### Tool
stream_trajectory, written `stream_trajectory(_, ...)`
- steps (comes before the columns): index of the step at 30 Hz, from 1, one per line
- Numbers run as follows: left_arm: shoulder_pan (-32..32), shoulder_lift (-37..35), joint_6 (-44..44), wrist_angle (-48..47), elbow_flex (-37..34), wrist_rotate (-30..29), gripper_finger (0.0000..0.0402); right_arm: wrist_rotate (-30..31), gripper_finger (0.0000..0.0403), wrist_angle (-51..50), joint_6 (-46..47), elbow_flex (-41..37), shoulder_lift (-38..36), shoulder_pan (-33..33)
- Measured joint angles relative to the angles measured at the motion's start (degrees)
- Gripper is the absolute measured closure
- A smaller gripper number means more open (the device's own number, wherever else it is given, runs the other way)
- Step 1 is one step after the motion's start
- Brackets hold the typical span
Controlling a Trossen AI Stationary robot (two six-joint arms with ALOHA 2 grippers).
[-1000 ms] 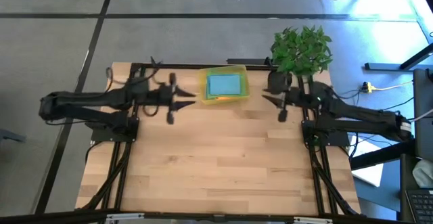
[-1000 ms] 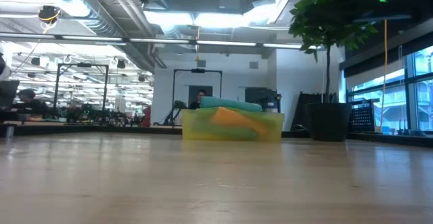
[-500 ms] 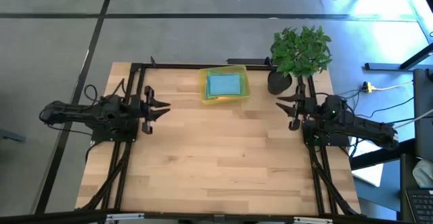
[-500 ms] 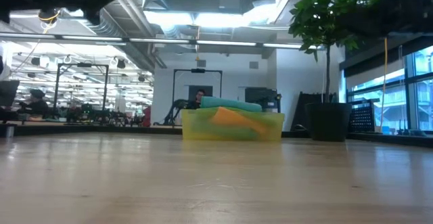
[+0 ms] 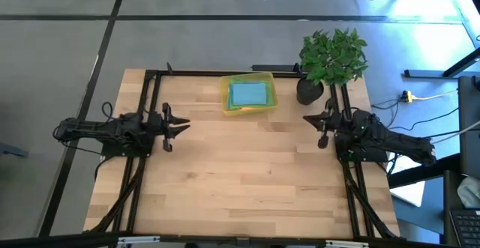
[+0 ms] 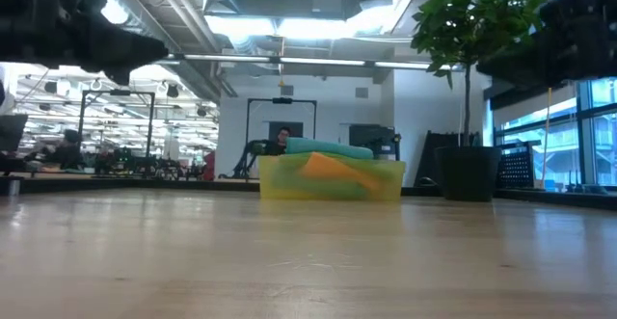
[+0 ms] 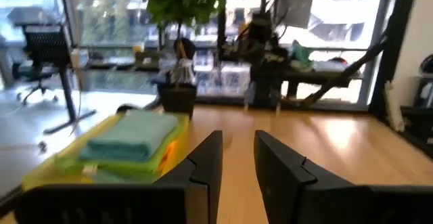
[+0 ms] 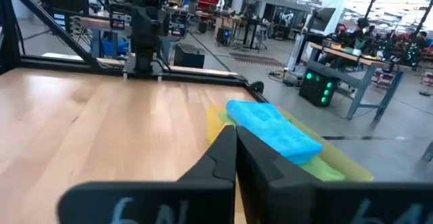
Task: Fold microfiber towels
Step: Return to Home Position
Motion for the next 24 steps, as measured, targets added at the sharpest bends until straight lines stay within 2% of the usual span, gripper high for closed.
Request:
stream_trajectory(3, -0.02, 0.03, -0.54, -1.31, 0.00, -0.33, 0.0325, -0.35, 0.0394, 5.44, 0.12, -4.18, 0.08, 0.21)
stream_trajectory(6, -0.03, 0.02, 0.16, -1.69, 0.00, 1.17, 0.0325, -3.92, 0.0387, 7.66, 0.22, -4.59, 1.24, 0.40)
stream_trajectory(16, -0.07, -0.03, 2.28, -3.96, 0.00, 3.89, 0.0325, -2.88, 0.0396, 6.49, -0.16, -4.59, 1.38, 0.65)
stream_trajectory(21, -0.07, 0.04, 2.44, -3.72, 0.00, 3.50, 0.0327, -8.01, 0.0398, 7.55, -0.01, -4.59, 1.36, 0.66)
stream_trajectory(24, -0.07, 0.04, 1.49, -3.79, 0.00, 3.38, 0.0327, -8.55, 0.0399, 7.55, 0.09, -4.59, 1.36, 0.65)
